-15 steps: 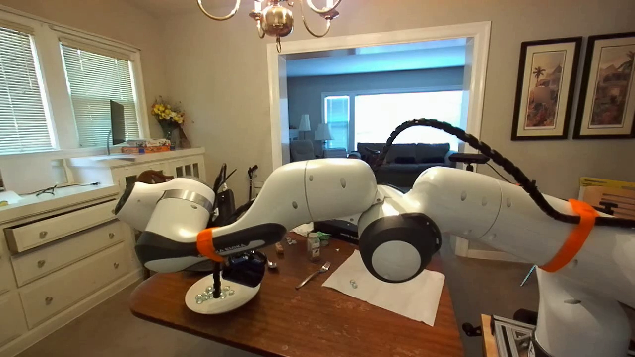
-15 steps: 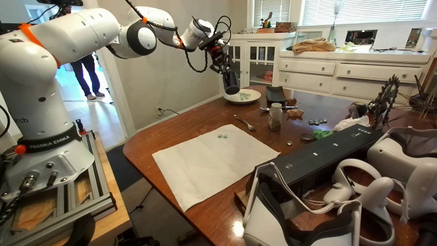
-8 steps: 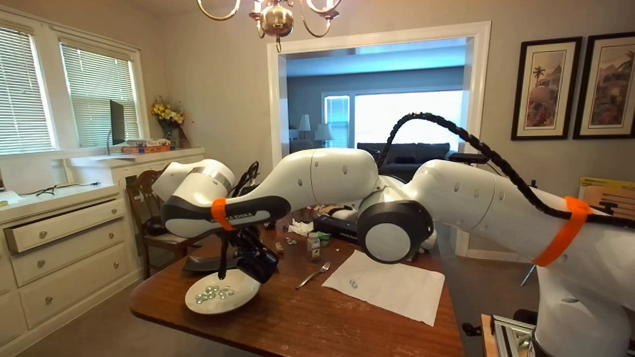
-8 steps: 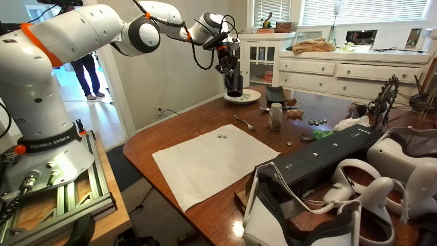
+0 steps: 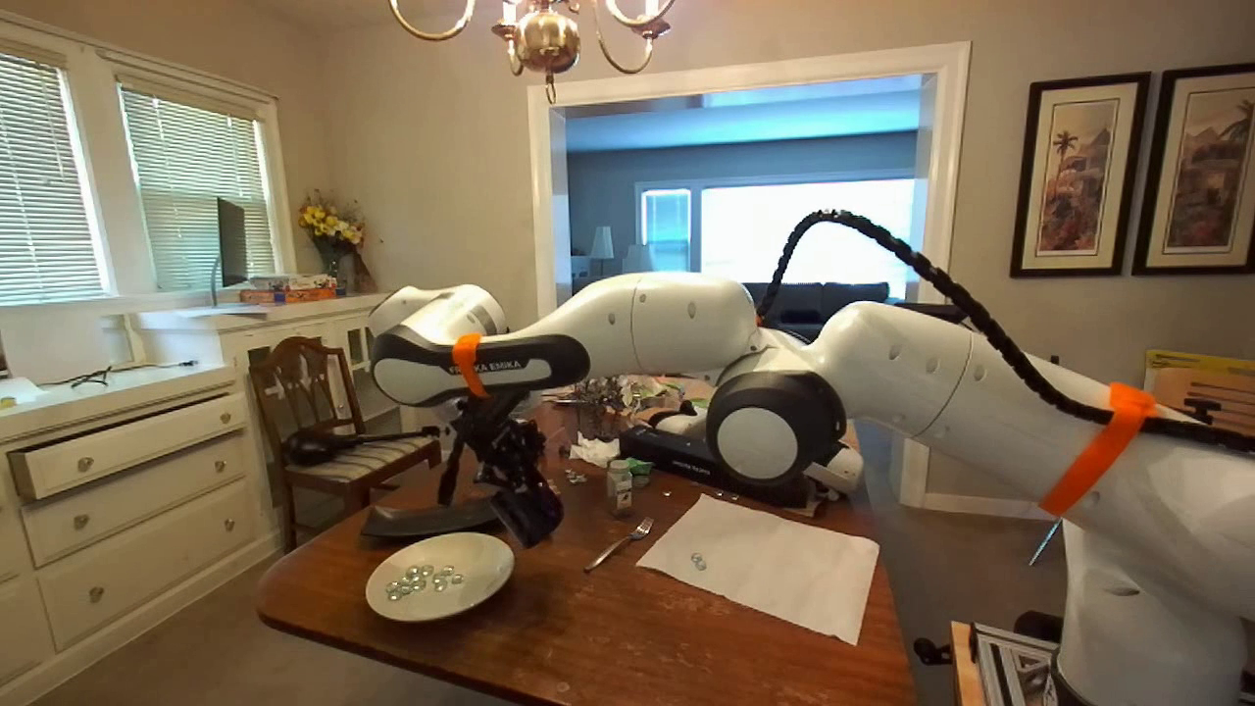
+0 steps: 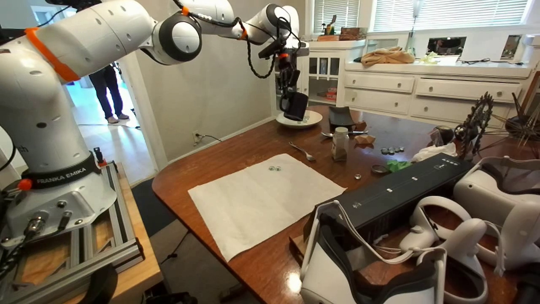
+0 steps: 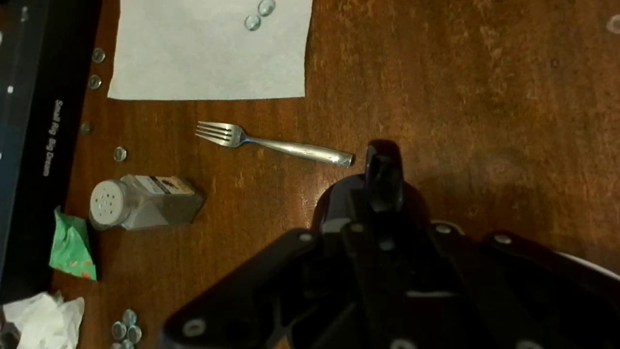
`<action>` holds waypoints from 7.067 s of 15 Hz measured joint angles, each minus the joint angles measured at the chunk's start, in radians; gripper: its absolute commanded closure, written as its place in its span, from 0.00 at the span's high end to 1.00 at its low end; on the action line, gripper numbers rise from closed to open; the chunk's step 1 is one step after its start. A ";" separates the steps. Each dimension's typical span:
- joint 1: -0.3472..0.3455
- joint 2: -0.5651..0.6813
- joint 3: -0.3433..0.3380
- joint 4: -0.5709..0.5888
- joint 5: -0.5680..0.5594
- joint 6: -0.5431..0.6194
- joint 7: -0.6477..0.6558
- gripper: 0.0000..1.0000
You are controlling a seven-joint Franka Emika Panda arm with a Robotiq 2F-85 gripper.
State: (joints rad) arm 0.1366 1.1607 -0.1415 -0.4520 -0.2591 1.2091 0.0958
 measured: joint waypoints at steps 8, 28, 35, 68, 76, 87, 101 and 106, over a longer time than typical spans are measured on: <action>-0.074 -0.001 0.006 0.002 0.120 0.001 0.363 0.05; -0.181 -0.014 -0.018 0.003 0.174 0.039 0.873 0.05; -0.245 -0.015 -0.030 0.002 0.180 0.211 0.976 0.05; -0.196 0.110 -0.090 -0.001 0.089 0.386 1.280 0.05; -0.191 0.132 -0.090 -0.001 0.082 0.407 1.289 0.59; -0.248 -0.006 -0.028 0.007 0.134 0.276 1.066 1.00; -0.359 -0.041 -0.041 -0.006 0.114 0.033 0.405 1.00; -0.330 -0.042 -0.075 0.004 0.050 0.082 0.316 1.00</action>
State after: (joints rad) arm -0.1930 1.1183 -0.2160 -0.4481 -0.2089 1.2915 0.4115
